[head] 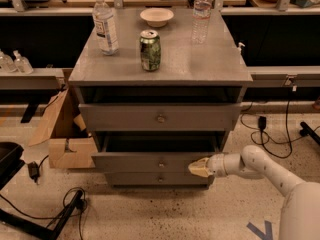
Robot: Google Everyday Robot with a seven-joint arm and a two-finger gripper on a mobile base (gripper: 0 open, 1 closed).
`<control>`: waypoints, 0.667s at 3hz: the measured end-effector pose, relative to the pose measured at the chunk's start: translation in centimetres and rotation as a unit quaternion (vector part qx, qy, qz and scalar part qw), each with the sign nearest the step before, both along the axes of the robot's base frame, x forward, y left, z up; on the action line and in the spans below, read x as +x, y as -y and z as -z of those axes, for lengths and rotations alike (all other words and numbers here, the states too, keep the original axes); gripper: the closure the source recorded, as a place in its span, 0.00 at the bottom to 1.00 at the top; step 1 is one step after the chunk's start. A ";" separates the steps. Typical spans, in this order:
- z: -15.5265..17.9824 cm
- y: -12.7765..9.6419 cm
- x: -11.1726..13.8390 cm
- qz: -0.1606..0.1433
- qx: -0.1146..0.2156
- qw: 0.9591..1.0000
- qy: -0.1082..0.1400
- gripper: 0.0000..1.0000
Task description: Close middle drawer
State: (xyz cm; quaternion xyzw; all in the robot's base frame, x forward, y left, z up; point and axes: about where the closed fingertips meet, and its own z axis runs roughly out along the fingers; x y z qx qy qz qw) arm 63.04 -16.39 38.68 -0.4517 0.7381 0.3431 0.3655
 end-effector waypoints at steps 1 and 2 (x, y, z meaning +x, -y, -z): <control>0.0 0.0 -0.3 0.000 0.000 1.000 0.000 1.00; -0.3 0.5 2.0 0.006 0.001 1.000 0.003 1.00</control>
Offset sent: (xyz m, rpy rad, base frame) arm 0.1475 -0.0400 0.0203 0.0101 -0.0490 -0.0864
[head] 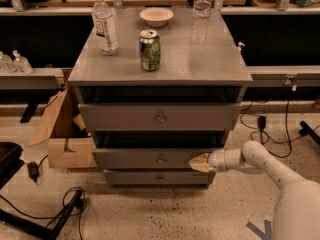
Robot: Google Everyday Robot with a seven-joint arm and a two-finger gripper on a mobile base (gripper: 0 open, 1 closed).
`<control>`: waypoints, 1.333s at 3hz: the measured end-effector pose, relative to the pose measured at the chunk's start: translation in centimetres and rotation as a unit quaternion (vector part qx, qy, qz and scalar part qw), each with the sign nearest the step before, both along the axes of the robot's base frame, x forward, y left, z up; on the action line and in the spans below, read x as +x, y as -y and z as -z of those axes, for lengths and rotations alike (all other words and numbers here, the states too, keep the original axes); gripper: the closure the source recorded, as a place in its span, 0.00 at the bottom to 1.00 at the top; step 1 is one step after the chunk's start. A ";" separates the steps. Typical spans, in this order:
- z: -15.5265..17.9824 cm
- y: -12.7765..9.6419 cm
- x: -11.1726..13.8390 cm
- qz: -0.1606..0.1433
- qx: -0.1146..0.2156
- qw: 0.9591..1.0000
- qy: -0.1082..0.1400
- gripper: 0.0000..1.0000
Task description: Close middle drawer
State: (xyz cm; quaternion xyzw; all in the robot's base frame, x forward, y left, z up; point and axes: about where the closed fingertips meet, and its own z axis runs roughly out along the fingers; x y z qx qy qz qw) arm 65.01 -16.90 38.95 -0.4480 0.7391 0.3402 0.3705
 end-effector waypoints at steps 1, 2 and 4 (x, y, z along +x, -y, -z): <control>-0.1 0.1 0.7 0.002 0.001 1.000 0.001 0.79; 0.0 -0.2 0.7 -0.001 0.002 1.000 0.000 0.56; 0.3 -0.9 0.6 -0.006 0.004 1.000 -0.002 0.25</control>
Offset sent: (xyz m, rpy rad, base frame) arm 0.0069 -0.0025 0.0014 0.0006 -0.0038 -0.0051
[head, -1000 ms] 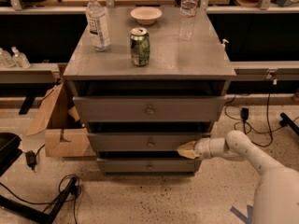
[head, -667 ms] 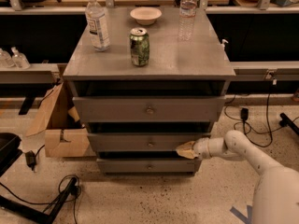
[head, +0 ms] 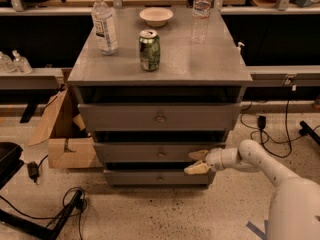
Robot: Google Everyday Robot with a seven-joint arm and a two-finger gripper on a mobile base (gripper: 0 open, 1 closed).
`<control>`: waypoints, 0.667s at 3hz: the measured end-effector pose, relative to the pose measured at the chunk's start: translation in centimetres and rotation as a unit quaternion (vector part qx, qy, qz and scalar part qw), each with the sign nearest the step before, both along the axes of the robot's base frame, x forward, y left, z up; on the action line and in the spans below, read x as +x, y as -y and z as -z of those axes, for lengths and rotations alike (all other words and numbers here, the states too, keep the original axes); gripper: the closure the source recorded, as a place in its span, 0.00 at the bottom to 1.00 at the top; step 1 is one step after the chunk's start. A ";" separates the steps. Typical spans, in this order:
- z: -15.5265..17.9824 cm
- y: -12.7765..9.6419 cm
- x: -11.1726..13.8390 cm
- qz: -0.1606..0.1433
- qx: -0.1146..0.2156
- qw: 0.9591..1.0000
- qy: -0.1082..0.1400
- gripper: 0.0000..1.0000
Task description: Close middle drawer
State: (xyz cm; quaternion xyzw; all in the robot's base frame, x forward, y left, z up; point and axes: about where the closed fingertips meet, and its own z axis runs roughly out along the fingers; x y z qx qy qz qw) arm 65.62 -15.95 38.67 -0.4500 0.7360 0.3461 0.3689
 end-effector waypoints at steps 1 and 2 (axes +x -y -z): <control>0.3 -0.2 -1.2 -0.001 -0.001 1.000 -0.005 0.47; 0.1 0.9 -4.9 0.003 -0.018 1.000 -0.009 0.71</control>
Offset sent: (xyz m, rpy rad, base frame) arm -0.1295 -0.0193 -0.0094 -0.0803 0.0785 0.0085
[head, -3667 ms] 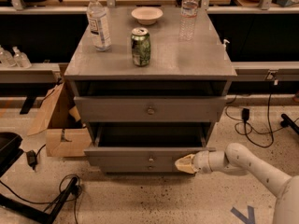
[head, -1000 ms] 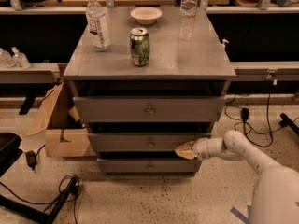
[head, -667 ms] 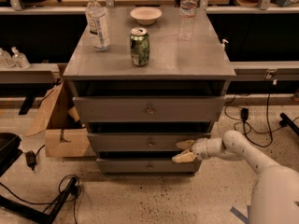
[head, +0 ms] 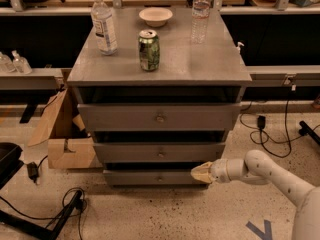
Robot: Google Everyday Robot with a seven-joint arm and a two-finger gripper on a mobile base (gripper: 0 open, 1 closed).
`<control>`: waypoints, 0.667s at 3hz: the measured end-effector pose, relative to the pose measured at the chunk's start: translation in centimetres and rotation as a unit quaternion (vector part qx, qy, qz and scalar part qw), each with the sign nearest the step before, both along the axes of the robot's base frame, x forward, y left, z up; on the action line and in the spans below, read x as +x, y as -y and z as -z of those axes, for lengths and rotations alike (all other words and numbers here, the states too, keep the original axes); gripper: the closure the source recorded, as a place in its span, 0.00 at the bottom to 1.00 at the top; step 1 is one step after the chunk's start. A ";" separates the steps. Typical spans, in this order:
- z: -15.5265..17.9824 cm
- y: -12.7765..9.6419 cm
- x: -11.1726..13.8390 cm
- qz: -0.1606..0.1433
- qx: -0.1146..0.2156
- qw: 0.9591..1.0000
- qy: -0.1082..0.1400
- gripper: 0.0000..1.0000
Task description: Close middle drawer
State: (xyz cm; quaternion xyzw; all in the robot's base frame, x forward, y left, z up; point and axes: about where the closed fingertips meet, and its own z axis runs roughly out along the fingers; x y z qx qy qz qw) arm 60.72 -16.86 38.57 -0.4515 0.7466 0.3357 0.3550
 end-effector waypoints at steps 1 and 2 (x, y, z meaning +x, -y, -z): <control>-0.5 3.4 -4.4 0.016 -0.055 0.998 -0.005 0.94; -4.0 8.0 -7.2 0.035 -0.163 0.986 0.007 1.00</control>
Offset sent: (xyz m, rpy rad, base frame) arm -0.1651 -0.1101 0.1289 -0.6283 -0.0035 -0.0048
